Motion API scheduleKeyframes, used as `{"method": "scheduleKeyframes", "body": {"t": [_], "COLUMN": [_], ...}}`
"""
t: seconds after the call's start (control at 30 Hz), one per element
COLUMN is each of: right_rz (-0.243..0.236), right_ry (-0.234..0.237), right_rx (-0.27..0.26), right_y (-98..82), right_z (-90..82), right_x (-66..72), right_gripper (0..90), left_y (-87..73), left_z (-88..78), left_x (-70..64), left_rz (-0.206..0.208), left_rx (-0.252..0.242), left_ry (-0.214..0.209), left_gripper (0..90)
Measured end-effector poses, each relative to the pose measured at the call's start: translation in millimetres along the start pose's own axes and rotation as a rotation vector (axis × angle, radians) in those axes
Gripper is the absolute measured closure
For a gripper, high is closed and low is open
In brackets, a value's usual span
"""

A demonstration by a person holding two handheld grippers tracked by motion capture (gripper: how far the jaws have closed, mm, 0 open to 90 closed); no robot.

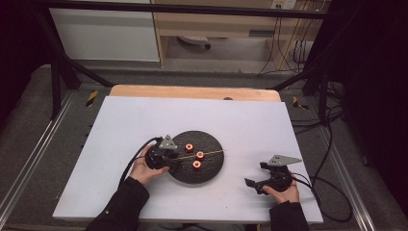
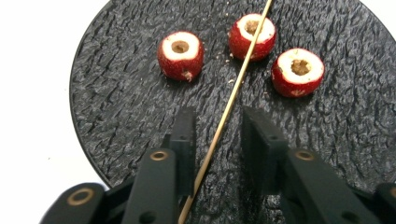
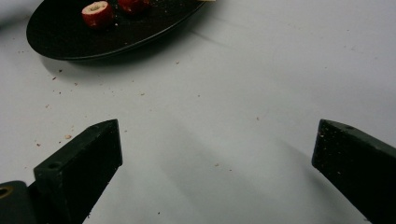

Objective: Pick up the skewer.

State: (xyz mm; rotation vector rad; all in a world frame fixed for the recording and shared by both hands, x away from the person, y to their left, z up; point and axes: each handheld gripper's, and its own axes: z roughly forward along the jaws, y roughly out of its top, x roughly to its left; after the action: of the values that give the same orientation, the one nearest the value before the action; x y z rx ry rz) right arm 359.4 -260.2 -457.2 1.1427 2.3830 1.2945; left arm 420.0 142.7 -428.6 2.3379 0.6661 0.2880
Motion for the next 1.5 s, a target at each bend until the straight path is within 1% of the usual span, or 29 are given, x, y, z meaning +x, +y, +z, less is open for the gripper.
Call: {"method": "scheduleKeyframes", "body": {"t": [0.07, 0.2, 0.4, 0.53, 0.57, 0.6, 0.63, 0.67, 0.8, 0.87, 1.0, 1.07, 1.17, 1.3, 1.4, 1.5], "right_rz": [0.000, 0.000, 0.001, 0.001, 0.001, 0.001, 0.001, 0.001, 0.001, 0.001, 0.001, 0.002, 0.001, -0.002, -0.007, -0.026], "right_ry": [0.000, 0.000, 0.003, 0.003, 0.003, 0.003, 0.004, 0.004, 0.004, 0.004, 0.003, 0.003, 0.003, 0.002, -0.002, -0.005], "right_rx": [0.001, 0.001, 0.001, 0.001, 0.001, 0.001, 0.001, 0.001, 0.001, 0.001, 0.000, 0.000, -0.003, -0.014, -0.017, -0.016], "right_y": [0.0, -0.1, -0.2, -0.2, -0.2, -0.2, -0.3, -0.3, -0.3, -0.3, -0.2, -0.1, 0.1, 1.0, 1.6, 3.7], "right_z": [0.1, 0.3, 0.9, 0.8, 0.9, 0.9, 1.0, 1.0, 1.1, 1.0, 0.5, 0.2, 0.1, -0.7, -1.1, -1.2], "right_x": [0.0, 0.0, 0.0, 0.0, 0.0, 0.0, 0.1, 0.1, 0.1, 0.1, 0.1, 0.1, 0.2, 0.5, 0.9, 2.3], "right_gripper": [2.2, 2.2, 2.2, 2.2, 2.2, 2.2, 2.2, 2.2, 2.2, 2.2, 2.2, 2.2, 2.2, 2.0, 1.7, 1.0], "left_y": [-0.2, 0.2, 0.1, -0.1, -0.2, -0.2, -0.3, -0.4, -0.8, -0.6, -0.2, -0.2, -0.8, -2.6, -4.2, -4.8], "left_z": [0.3, 0.5, 1.3, 1.7, 1.7, 1.6, 1.5, 1.3, 1.1, 0.1, -3.7, -7.0, -12.1, -18.0, -21.4, -23.5], "left_x": [0.1, -1.5, -2.0, -2.5, -2.6, -2.8, -2.8, -2.8, -3.3, -3.5, -4.4, -4.2, -5.1, -9.6, -13.4, -17.8], "left_rz": [0.005, 0.018, 0.036, 0.046, 0.049, 0.049, 0.051, 0.053, 0.052, 0.044, 0.033, 0.025, 0.016, 0.015, 0.005, -0.006], "left_rx": [0.002, -0.007, -0.005, -0.002, -0.004, -0.006, -0.005, -0.002, -0.002, -0.012, -0.033, -0.050, -0.063, -0.076, -0.083, -0.089], "left_ry": [0.000, -0.002, -0.002, -0.011, -0.014, -0.016, -0.018, -0.021, -0.028, -0.038, -0.034, -0.034, -0.034, -0.034, -0.031, -0.026], "left_gripper": [70.9, 74.0, 78.2, 80.2, 82.8, 82.8, 86.8, 87.5, 87.8, 88.1, 88.3, 88.4, 88.4, 88.3, 88.3, 88.3]}}
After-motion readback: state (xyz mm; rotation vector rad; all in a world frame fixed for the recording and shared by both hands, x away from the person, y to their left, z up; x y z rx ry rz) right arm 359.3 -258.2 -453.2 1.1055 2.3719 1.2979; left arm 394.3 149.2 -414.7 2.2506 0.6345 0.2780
